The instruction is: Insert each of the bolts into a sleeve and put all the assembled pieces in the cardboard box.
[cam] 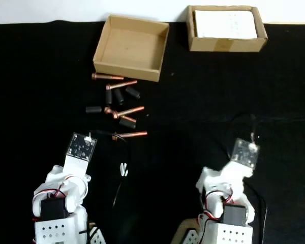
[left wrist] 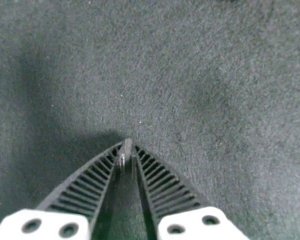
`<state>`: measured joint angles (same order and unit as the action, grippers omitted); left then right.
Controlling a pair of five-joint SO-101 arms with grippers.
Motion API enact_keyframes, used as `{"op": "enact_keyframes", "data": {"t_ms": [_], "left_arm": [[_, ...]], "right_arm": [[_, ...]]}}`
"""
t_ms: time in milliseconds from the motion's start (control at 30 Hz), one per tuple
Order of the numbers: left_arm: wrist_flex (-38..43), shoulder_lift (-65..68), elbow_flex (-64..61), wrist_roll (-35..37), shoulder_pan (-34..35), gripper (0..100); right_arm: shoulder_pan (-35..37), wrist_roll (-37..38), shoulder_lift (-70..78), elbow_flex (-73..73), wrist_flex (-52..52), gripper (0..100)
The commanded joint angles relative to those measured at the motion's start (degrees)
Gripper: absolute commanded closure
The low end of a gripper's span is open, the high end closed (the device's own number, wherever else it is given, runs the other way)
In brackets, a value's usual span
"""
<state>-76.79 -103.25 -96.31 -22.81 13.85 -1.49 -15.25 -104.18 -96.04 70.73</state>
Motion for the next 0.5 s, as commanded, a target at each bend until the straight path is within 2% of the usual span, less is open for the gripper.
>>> {"op": "enact_keyframes", "data": {"t_ms": [0,200,467], "left_arm": [[-0.2,-0.4,-0.8,-0.3,0.5,99],[-0.2,-0.4,-0.8,-0.3,0.5,99],[-0.2,-0.4,-0.8,-0.3,0.5,99]], "right_arm": [[-1.5,-2.1,-0.7,-7.2,0.0,81.0],[-1.3,-1.8,-0.7,-7.2,0.0,91.4],[-1.3,-1.8,-0.7,-7.2,0.0,92.2]]}}
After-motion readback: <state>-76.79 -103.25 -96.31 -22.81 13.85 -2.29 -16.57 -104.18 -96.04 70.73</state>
